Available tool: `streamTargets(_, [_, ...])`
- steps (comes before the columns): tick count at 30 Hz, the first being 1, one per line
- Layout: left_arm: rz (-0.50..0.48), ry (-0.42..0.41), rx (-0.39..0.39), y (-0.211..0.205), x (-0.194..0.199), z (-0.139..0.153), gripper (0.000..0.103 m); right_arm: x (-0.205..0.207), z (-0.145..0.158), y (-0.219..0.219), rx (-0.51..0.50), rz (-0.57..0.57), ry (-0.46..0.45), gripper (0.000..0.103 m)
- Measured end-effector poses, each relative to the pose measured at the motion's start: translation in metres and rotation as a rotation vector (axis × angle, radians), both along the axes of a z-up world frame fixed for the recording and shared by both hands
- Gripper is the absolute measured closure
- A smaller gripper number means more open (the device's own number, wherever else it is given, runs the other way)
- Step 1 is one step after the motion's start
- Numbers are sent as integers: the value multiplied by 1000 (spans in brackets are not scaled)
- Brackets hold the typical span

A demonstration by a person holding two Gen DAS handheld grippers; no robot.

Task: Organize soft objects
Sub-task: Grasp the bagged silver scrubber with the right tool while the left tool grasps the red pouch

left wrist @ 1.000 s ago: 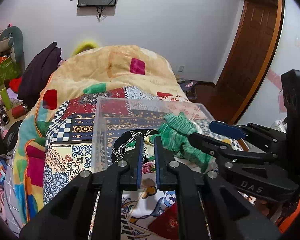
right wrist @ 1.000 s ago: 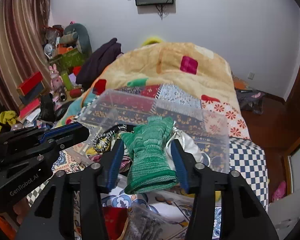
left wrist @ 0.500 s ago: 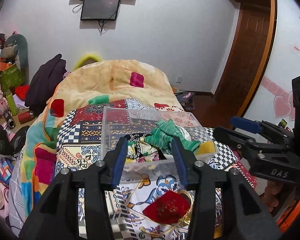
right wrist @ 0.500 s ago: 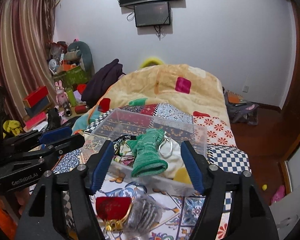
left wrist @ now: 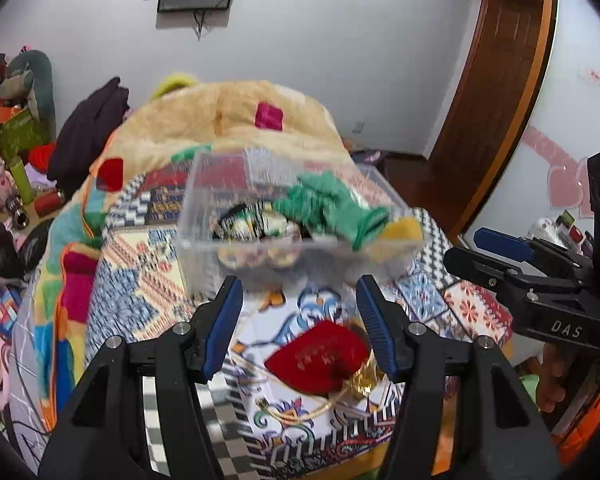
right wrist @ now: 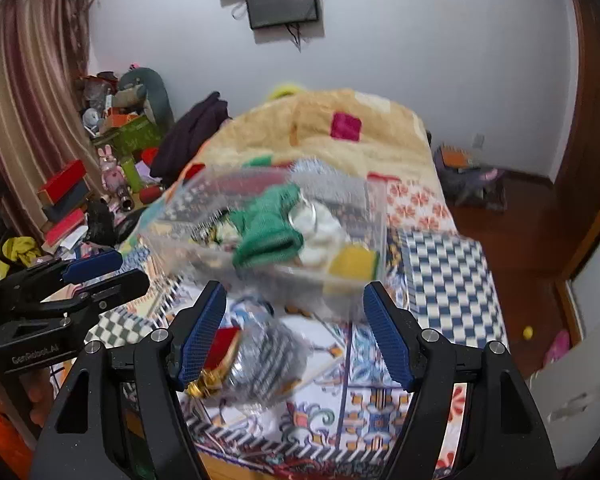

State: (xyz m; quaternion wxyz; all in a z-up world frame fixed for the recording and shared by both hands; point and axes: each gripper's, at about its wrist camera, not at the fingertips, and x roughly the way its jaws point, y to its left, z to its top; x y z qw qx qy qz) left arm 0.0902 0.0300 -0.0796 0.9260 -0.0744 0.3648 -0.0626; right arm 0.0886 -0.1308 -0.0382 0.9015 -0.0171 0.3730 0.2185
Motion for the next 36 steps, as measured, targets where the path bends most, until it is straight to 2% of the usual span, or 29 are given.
streamTargets(10, [-45, 159, 4, -17, 12, -56, 44, -5, -47, -1, -3, -2, 138, 35])
streamTargets(15, [-64, 198, 20, -25, 16, -75, 45, -3, -64, 7, -12, 29, 191, 35])
streamTargets(20, [-69, 203, -14, -22, 18, -82, 45, 0, -74, 6, 12, 49, 245, 38])
streamTargets(22, [-78, 199, -23, -22, 17, -83, 52, -1, -75, 6, 19, 58, 250, 44])
streamTargets(25, [-103, 196, -30, -24, 18, -82, 65, -2, -74, 11, 19, 86, 251, 59])
streamTargets(27, [-118, 199, -21, -28, 18, -82, 74, -4, -73, 13, 21, 100, 250, 73])
streamTargets(30, [-137, 199, -15, -32, 19, -81, 85, -4, -73, 11, 29, 99, 248, 82])
streamTargets(36, [-132, 181, -6, -32, 11, -75, 93, -4, -66, 7, 47, 71, 231, 91])
